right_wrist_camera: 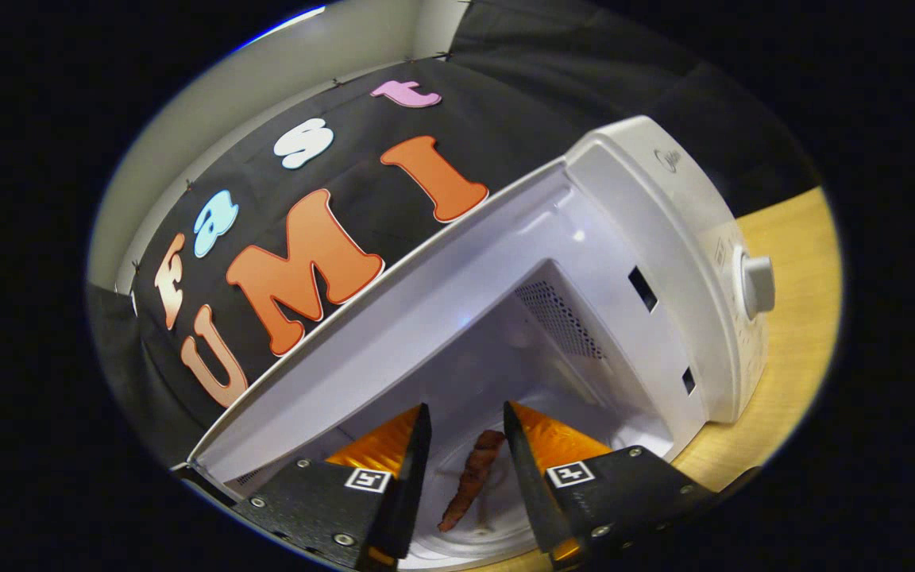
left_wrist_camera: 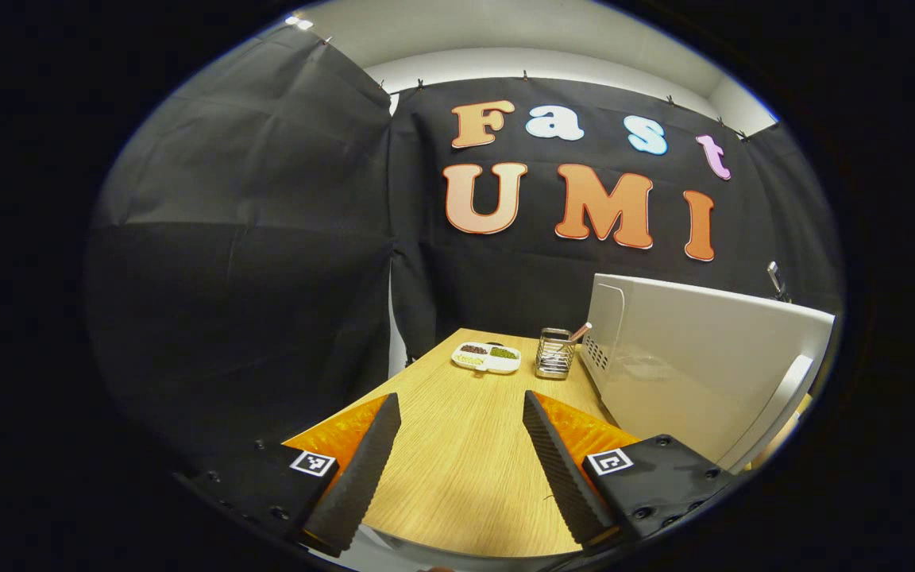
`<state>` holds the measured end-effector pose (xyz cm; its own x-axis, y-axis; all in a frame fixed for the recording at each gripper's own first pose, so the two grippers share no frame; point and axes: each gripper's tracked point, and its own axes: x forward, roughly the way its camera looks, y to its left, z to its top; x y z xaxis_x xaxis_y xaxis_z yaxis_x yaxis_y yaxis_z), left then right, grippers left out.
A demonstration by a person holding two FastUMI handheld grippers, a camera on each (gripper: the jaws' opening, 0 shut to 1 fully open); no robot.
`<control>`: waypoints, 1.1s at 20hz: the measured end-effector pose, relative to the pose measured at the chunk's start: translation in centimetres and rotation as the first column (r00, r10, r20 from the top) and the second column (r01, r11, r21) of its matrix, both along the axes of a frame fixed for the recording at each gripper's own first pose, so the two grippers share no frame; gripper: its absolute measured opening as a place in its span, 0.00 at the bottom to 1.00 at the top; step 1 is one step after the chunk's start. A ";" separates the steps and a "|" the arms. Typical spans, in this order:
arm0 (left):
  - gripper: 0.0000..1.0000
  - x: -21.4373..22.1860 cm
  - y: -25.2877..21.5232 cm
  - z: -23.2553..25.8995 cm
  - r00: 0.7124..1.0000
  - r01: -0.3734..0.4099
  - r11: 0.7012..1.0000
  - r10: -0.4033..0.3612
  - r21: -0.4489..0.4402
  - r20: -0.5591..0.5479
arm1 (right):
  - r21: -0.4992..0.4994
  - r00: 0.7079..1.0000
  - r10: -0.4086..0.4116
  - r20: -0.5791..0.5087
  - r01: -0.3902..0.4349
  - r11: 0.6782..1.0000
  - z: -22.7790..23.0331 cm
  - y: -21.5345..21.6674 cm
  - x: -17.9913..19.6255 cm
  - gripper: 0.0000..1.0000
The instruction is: Open the microwave oven with the left hand, put the food in, and close the microwave oven.
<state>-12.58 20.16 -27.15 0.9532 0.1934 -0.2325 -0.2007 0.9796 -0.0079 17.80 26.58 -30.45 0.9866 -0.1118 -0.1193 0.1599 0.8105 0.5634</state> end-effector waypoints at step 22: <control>0.99 0.1 -9.5 3.9 0.974 0.216 0.975 -0.219 0.058 0.058 | -0.444 0.973 0.212 -0.093 -0.231 0.866 11.3 -9.4 -13.0 0.95</control>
<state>-12.44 10.67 -23.27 0.9863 -0.0101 -0.1649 0.0164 0.9992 0.0371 4.76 17.18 -19.19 0.9872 0.0585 -0.1483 -0.0395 0.9910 0.1279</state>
